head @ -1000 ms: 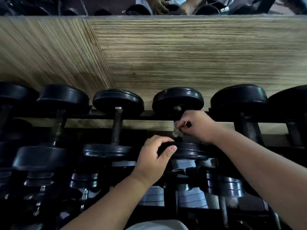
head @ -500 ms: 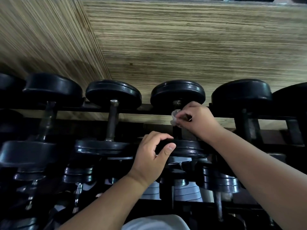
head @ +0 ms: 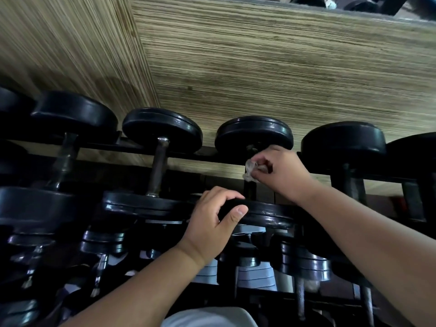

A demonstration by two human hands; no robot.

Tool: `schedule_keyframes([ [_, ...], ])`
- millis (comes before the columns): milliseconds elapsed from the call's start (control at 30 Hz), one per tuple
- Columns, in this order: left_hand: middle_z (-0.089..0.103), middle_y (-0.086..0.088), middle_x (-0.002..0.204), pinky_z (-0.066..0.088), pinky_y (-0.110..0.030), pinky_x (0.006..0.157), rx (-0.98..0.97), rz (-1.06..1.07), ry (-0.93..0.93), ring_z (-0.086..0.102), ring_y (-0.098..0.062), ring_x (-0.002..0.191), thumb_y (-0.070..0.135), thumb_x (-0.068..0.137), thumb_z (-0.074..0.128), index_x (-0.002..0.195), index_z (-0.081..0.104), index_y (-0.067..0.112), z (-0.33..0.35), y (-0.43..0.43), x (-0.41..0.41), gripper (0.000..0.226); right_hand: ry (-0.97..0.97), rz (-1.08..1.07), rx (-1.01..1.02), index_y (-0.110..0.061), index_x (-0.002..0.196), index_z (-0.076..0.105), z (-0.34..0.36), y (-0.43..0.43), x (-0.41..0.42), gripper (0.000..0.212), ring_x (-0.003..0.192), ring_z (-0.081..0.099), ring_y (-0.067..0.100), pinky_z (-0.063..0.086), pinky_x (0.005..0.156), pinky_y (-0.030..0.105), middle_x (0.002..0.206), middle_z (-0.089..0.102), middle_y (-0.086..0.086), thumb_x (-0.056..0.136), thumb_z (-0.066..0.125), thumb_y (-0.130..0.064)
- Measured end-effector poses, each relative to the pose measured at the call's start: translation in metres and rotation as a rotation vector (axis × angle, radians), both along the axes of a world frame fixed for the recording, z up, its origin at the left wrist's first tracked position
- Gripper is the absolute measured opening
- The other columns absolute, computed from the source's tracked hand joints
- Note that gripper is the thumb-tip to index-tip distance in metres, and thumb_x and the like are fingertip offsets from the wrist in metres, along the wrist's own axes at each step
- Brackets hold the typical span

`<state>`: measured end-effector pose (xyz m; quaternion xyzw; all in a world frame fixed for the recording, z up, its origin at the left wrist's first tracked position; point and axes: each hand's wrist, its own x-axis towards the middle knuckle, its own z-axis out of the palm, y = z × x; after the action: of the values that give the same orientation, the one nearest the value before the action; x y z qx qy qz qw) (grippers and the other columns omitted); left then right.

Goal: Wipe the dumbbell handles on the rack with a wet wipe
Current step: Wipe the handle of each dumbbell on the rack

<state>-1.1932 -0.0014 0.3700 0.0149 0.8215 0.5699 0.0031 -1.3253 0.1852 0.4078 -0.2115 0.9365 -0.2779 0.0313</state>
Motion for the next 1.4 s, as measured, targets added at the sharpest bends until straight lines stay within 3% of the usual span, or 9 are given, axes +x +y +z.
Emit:
schedule_keyframes([
  [233, 0.062, 0.02, 0.112, 0.048, -0.04, 0.101, 0.005, 0.011, 0.005, 0.059, -0.014, 0.117, 0.06, 0.096, 0.054, 0.113, 0.068, 0.034, 0.0, 0.001, 0.0, 0.033, -0.161, 0.275, 0.098, -0.022, 0.097, 0.081, 0.002, 0.002, 0.004, 0.018, 0.081, 0.056, 0.007, 0.036, 0.074, 0.004, 0.096, 0.057, -0.006, 0.079, 0.085, -0.024],
  [433, 0.062, 0.02, 0.11, 0.047, -0.038, 0.099, 0.001, 0.017, 0.02, 0.059, -0.015, 0.115, 0.059, 0.097, 0.053, 0.113, 0.068, 0.032, -0.003, 0.002, 0.0, 0.035, 0.028, 0.15, 0.125, -0.014, 0.1, 0.077, 0.004, -0.008, -0.018, 0.022, 0.087, 0.061, 0.019, 0.039, 0.078, 0.021, 0.095, 0.061, 0.001, 0.079, 0.082, -0.019],
  [600, 0.061, 0.021, 0.111, 0.047, -0.033, 0.098, 0.006, -0.004, 0.026, 0.059, -0.015, 0.114, 0.06, 0.096, 0.054, 0.111, 0.065, 0.039, -0.002, 0.0, -0.002, 0.028, -0.18, 0.48, 0.167, -0.017, 0.094, 0.081, 0.013, -0.007, 0.006, 0.018, 0.08, 0.061, 0.016, 0.045, 0.072, 0.021, 0.091, 0.063, 0.003, 0.085, 0.075, -0.031],
  [667, 0.061, 0.021, 0.112, 0.047, -0.033, 0.098, 0.01, -0.016, 0.016, 0.059, -0.014, 0.115, 0.061, 0.096, 0.053, 0.111, 0.065, 0.039, -0.002, -0.001, -0.002, 0.029, -0.145, 0.444, 0.228, -0.018, 0.095, 0.082, 0.016, -0.008, -0.007, 0.012, 0.082, 0.059, 0.015, 0.039, 0.069, 0.017, 0.092, 0.064, 0.003, 0.085, 0.076, -0.023],
  [800, 0.062, 0.019, 0.112, 0.048, -0.037, 0.1, 0.004, -0.032, -0.004, 0.059, -0.016, 0.116, 0.06, 0.096, 0.054, 0.113, 0.068, 0.032, -0.001, -0.003, -0.003, 0.036, 0.046, 0.187, 0.123, -0.017, 0.091, 0.083, 0.008, -0.01, -0.023, 0.014, 0.079, 0.064, 0.022, 0.044, 0.071, 0.027, 0.088, 0.068, 0.005, 0.079, 0.079, -0.013],
  [967, 0.061, 0.021, 0.111, 0.048, -0.036, 0.1, 0.003, -0.041, 0.008, 0.059, -0.014, 0.115, 0.06, 0.095, 0.054, 0.11, 0.064, 0.041, -0.001, -0.004, -0.005, 0.026, -0.189, 0.479, 0.184, -0.018, 0.09, 0.082, 0.008, -0.011, 0.003, 0.012, 0.073, 0.06, 0.009, 0.044, 0.068, 0.019, 0.082, 0.067, -0.001, 0.081, 0.079, -0.024],
  [1067, 0.062, 0.02, 0.111, 0.048, -0.038, 0.102, 0.033, -0.05, 0.003, 0.06, -0.016, 0.116, 0.059, 0.095, 0.055, 0.11, 0.065, 0.038, -0.003, -0.004, -0.006, 0.027, -0.172, 0.272, 0.125, -0.019, 0.09, 0.082, 0.009, -0.01, -0.009, 0.01, 0.068, 0.058, 0.002, 0.043, 0.065, 0.01, 0.078, 0.066, -0.01, 0.081, 0.082, -0.023],
  [1233, 0.063, 0.015, 0.112, 0.049, -0.04, 0.103, 0.066, -0.07, -0.018, 0.061, -0.019, 0.117, 0.058, 0.095, 0.056, 0.113, 0.068, 0.03, -0.005, -0.006, -0.006, 0.036, -0.009, 0.048, -0.041, -0.019, 0.082, 0.08, -0.003, -0.008, 0.002, 0.007, 0.073, 0.061, 0.013, 0.042, 0.066, 0.021, 0.082, 0.067, 0.0, 0.076, 0.083, -0.019],
  [1400, 0.063, 0.017, 0.111, 0.047, -0.028, 0.101, 0.049, -0.109, -0.069, 0.061, -0.012, 0.116, 0.061, 0.092, 0.057, 0.109, 0.065, 0.039, 0.0, -0.01, -0.01, 0.029, -0.288, -0.032, -0.053, -0.024, 0.082, 0.08, 0.001, -0.002, 0.012, 0.01, 0.074, 0.066, 0.007, 0.049, 0.069, 0.019, 0.077, 0.07, -0.01, 0.075, 0.087, -0.027],
])
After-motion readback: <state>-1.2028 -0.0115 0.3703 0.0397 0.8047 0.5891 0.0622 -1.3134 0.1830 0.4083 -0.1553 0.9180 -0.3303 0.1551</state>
